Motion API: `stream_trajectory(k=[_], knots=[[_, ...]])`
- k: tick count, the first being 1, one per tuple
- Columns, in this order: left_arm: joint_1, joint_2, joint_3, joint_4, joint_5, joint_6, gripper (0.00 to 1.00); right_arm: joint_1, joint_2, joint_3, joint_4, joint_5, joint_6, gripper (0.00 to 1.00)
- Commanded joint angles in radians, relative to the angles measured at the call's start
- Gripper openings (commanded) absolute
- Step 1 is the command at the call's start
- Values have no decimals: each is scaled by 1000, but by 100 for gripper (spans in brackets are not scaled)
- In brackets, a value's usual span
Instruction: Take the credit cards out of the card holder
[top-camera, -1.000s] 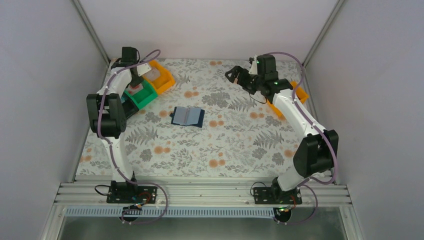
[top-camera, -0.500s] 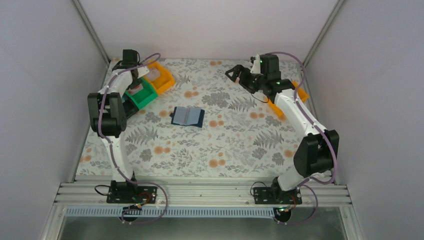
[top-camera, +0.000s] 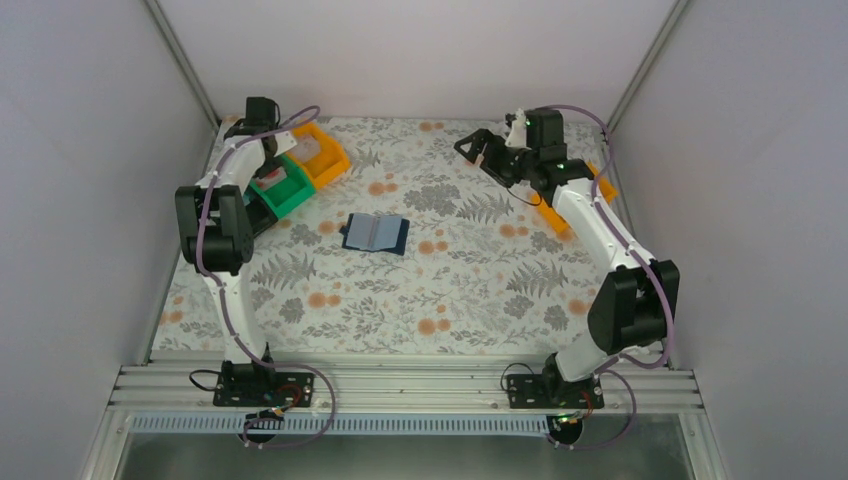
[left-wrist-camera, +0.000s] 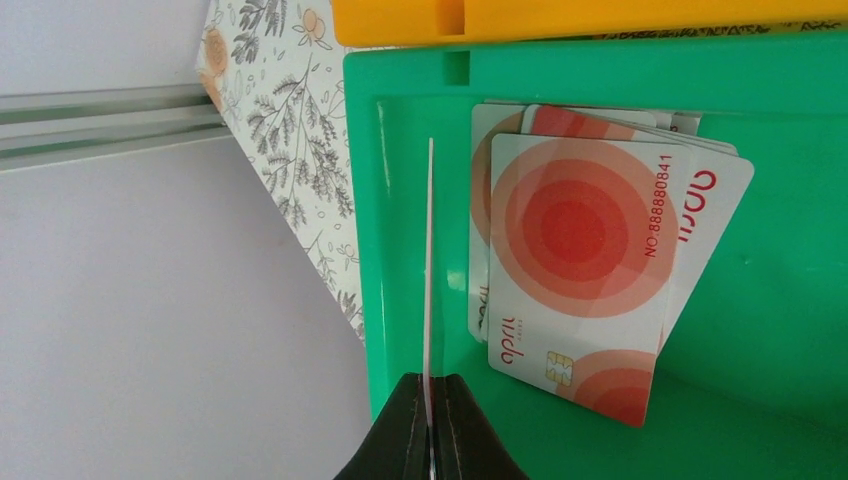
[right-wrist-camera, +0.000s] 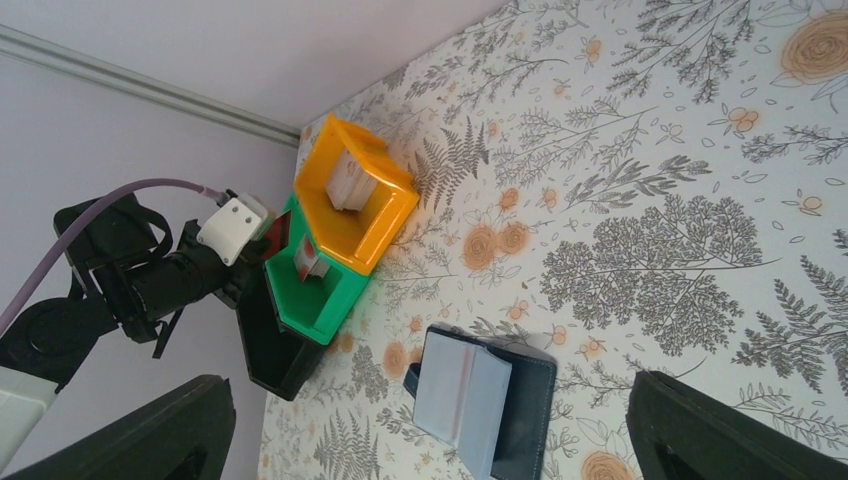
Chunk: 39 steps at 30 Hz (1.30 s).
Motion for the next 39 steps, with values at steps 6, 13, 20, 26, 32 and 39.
stream_trajectory(k=[6, 13, 20, 26, 32, 39], knots=[[11, 99, 122, -125, -68, -19, 2, -27, -44, -9, 5, -17, -13, 99], [10, 142, 161, -153, -61, -30, 2, -36, -45, -21, 7, -19, -14, 99], [10, 160, 221, -189, -17, -51, 27, -43, -50, -35, 13, -20, -12, 99], [10, 125, 296, -285, 162, -62, 46, -49, -52, -34, 13, -23, -12, 99], [11, -1, 313, -363, 443, -54, 59, -41, -56, -33, 7, -26, -47, 99], [-10, -225, 161, -405, 847, -178, 65, 124, 35, -39, -27, 4, -123, 82]])
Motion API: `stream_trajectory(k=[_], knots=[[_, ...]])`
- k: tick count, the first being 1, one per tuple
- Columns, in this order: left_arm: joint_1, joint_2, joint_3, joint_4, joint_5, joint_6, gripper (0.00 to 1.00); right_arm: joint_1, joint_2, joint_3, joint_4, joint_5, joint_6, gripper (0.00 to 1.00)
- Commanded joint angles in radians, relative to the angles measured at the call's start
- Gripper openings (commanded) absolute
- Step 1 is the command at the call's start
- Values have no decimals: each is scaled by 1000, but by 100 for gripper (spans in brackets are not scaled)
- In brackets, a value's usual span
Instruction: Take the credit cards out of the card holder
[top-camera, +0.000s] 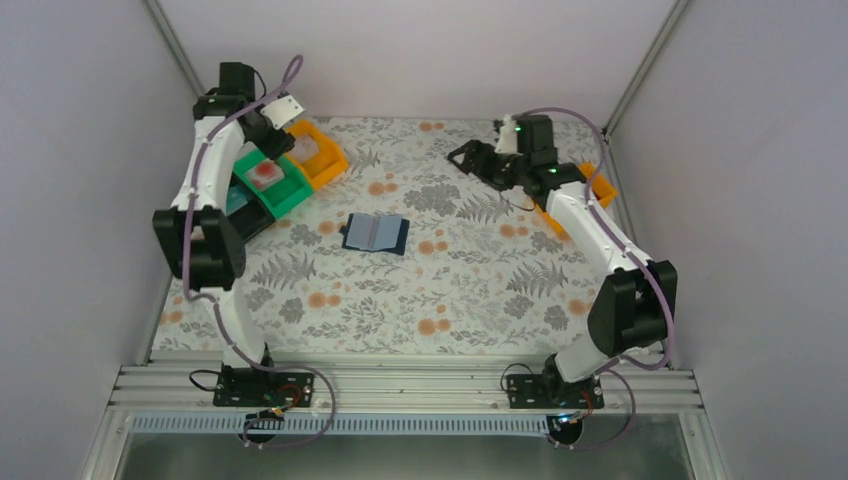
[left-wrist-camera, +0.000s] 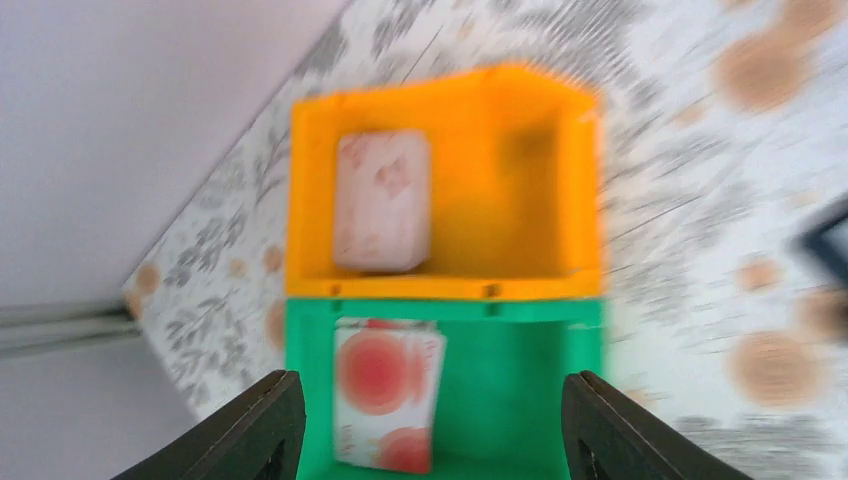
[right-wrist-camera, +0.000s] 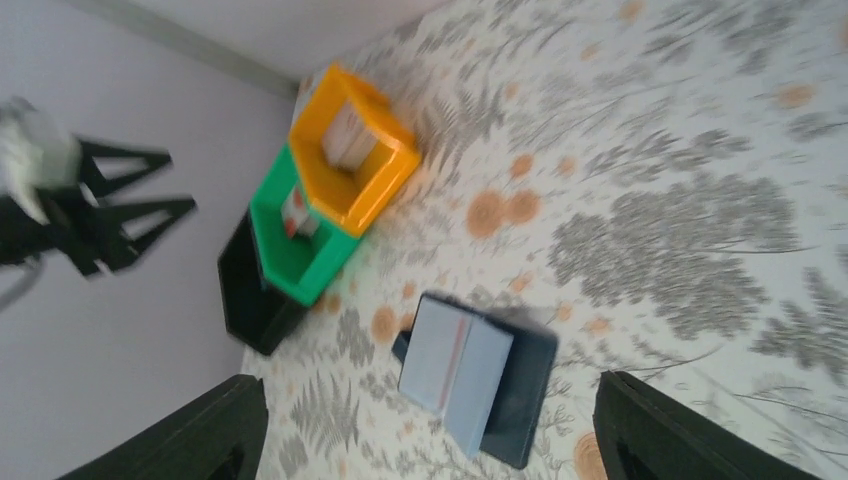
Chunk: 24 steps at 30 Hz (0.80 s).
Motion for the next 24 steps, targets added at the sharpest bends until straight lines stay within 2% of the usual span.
stream_trajectory(k=[1, 5, 10, 14, 24], knots=[[-34, -162, -157, -58, 358, -106, 65, 128, 82, -8, -27, -10, -59, 81], [-116, -268, -463, 55, 367, -170, 68, 185, 228, -15, -7, -19, -33, 78], [-138, -296, -648, 190, 368, -264, 68, 237, 364, 14, 11, -94, -36, 74], [-147, -282, -742, 297, 368, -319, 69, 264, 425, 19, 55, -157, -21, 61], [-152, -189, -828, 443, 399, -385, 64, 301, 612, 175, 50, -179, 7, 58]])
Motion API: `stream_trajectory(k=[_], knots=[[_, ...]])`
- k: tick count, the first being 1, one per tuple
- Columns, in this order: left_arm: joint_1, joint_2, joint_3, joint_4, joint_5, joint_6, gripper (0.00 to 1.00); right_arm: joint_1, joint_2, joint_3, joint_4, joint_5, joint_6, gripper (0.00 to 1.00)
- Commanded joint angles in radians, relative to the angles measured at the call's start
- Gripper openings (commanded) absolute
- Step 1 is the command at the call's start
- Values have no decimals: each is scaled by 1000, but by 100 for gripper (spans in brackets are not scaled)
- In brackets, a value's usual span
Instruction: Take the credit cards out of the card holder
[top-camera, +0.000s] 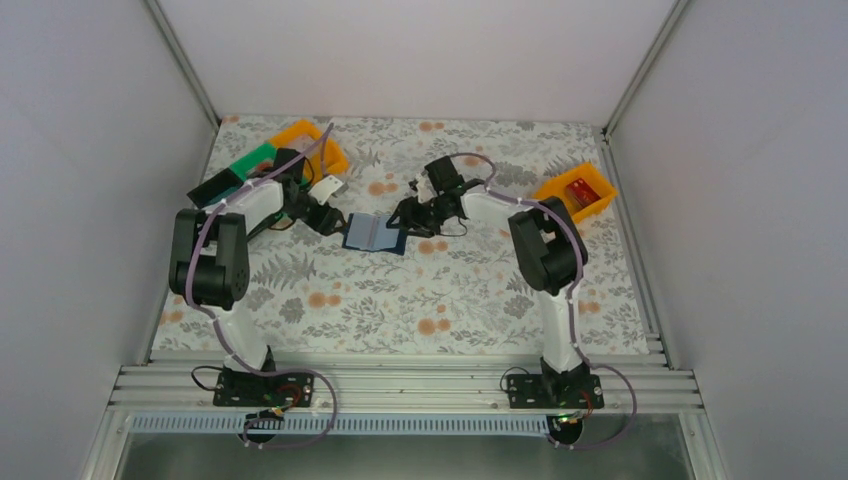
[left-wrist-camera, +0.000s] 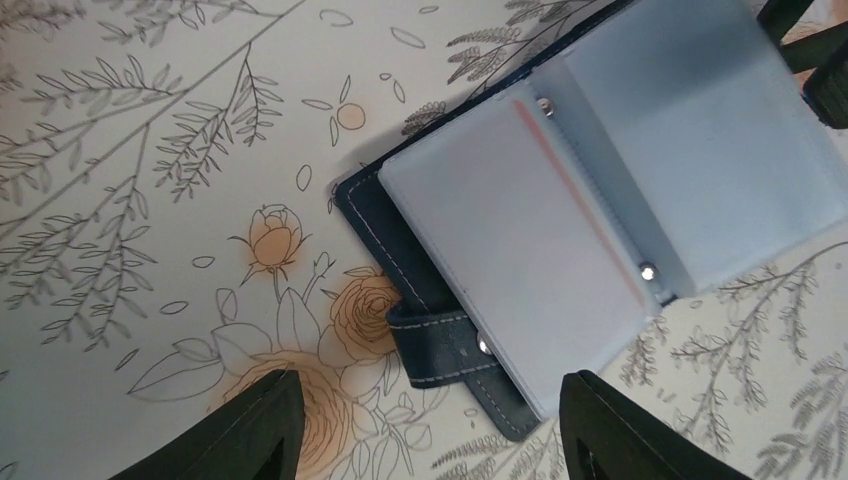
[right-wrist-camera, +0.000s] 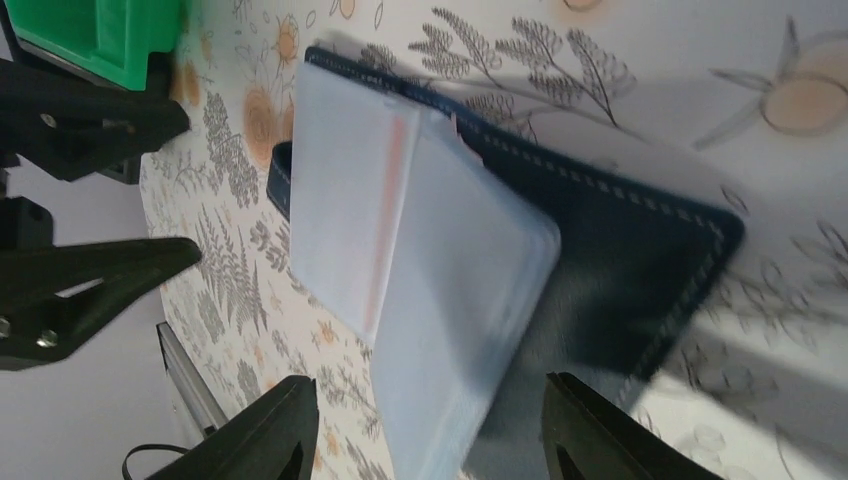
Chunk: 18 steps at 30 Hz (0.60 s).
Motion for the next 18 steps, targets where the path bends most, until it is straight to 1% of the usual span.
stream_trajectory(k=[1, 3, 5, 6, 7, 8, 9, 11, 12, 15, 16, 17, 18], knots=[[-2, 38, -26, 99, 49, -46, 64, 18, 85, 94, 19, -22, 27, 59], [-2, 36, -28, 106, 59, -47, 64, 21, 107, 114, 30, -32, 39, 63], [-2, 15, -24, 108, 44, -35, 69, 25, 128, 134, 37, -46, 41, 64], [-1, -4, -20, 108, 33, -24, 73, 28, 138, 144, 35, -47, 38, 64], [1, -26, -14, 108, 26, -14, 81, 28, 147, 149, 37, -45, 35, 63], [4, -47, -1, 104, 24, -3, 90, 29, 157, 150, 36, -39, 34, 60], [8, -68, 23, 87, 27, 11, 99, 28, 167, 149, 36, -38, 33, 53], [18, -109, 87, 43, 27, 24, 100, 27, 181, 148, 35, -46, 27, 41], [28, -134, 126, 27, 24, 27, 100, 27, 186, 148, 33, -49, 24, 39], [57, -198, 271, -23, 12, 22, 100, 27, 186, 147, 27, -53, 14, 42], [71, -208, 347, -46, 20, 1, 100, 28, 182, 144, 28, -53, 11, 42], [89, -206, 430, -68, 50, -46, 100, 28, 180, 143, 33, -55, 6, 42], [114, -201, 509, -72, 119, -126, 100, 28, 177, 144, 36, -56, 0, 42]])
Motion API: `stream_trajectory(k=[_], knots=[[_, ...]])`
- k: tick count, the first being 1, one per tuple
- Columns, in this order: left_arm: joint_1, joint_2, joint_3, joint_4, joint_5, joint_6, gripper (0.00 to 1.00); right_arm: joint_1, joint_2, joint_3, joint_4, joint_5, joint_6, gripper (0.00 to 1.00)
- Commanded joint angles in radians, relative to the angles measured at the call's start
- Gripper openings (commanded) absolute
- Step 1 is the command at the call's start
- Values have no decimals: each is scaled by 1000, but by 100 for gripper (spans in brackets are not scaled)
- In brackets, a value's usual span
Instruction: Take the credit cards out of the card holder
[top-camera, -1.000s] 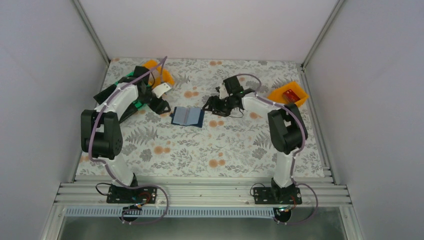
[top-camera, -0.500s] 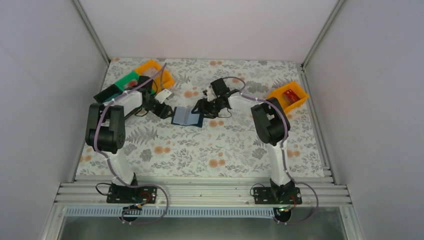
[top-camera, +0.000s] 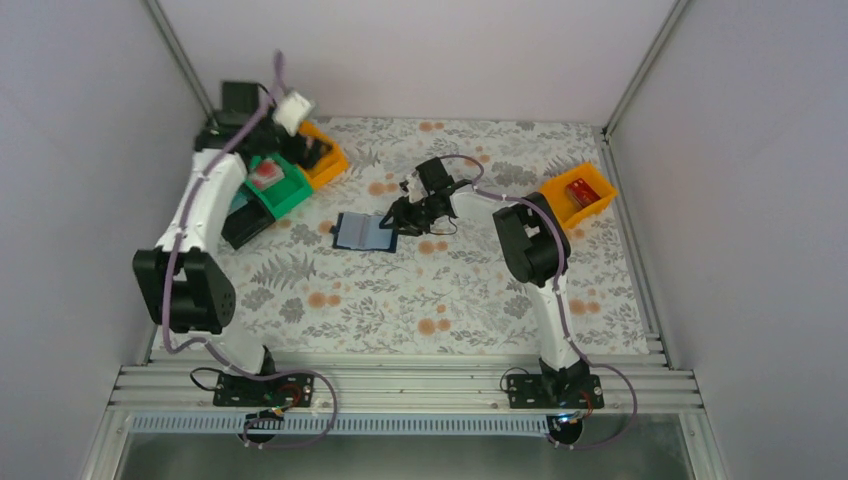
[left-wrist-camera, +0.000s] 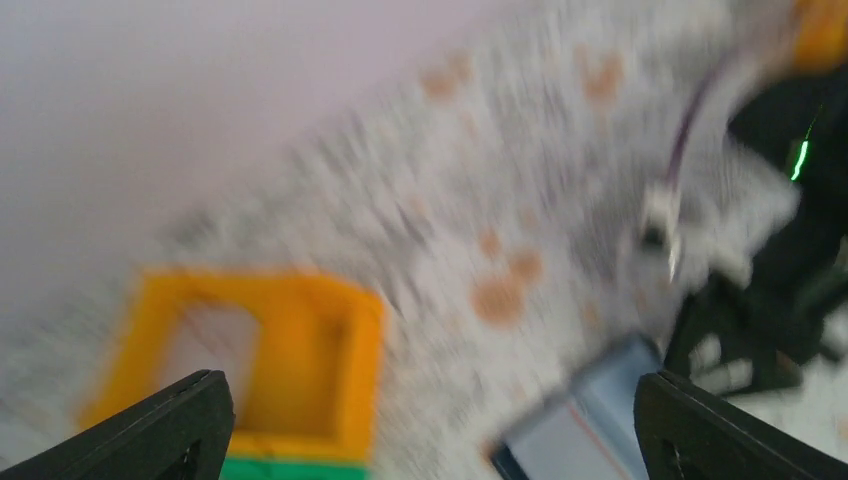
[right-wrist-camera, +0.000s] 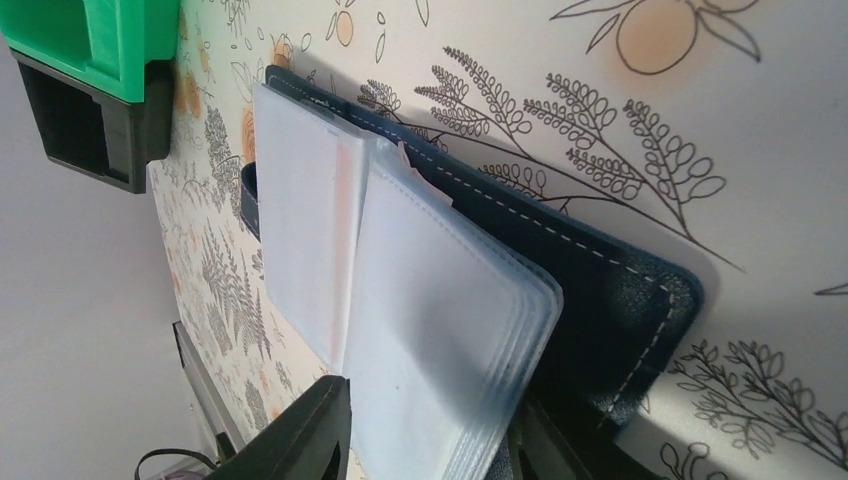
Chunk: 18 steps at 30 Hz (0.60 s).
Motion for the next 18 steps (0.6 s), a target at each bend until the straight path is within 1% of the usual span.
stream_trajectory(k=[1, 2, 3, 4, 5, 6, 7, 8, 9, 11, 12, 13, 15, 18], knots=[[88, -53, 334, -32, 231, -243, 100, 11, 20, 16, -7, 1, -32, 43], [104, -40, 392, -18, 272, -382, 100, 11, 20, 16, -6, -2, -38, 44], [109, -22, 435, -28, 321, -471, 100, 11, 20, 17, -5, -6, -42, 45], [109, 0, 444, -6, 421, -523, 100, 11, 19, 19, -9, -6, -43, 45], [109, 25, 437, 38, 563, -558, 100, 11, 16, 21, -14, -6, -41, 46], [101, 54, 447, 60, 672, -578, 100, 11, 9, 19, -16, -2, -40, 46], [82, 83, 490, -34, 657, -516, 100, 11, 0, 15, -20, 7, -40, 47], [45, 93, 519, -107, 528, -428, 100, 11, -12, 9, -25, 25, -37, 48], [-6, 68, 475, -108, 362, -380, 100, 11, -27, 3, -33, 57, -36, 50], [-58, -37, 261, 8, 111, -341, 100, 12, -51, -18, -39, 99, -32, 53], [-81, -91, 175, 45, 14, -322, 100, 13, -59, -24, -43, 114, -29, 53], [-95, -108, 106, 50, -72, -306, 100, 15, -64, -25, -48, 127, -28, 53], [-100, -87, 30, -4, -141, -296, 100, 21, -70, -21, -63, 149, -30, 54], [-101, -37, -101, -44, -161, -298, 100, 33, -78, -17, -77, 170, -29, 56]])
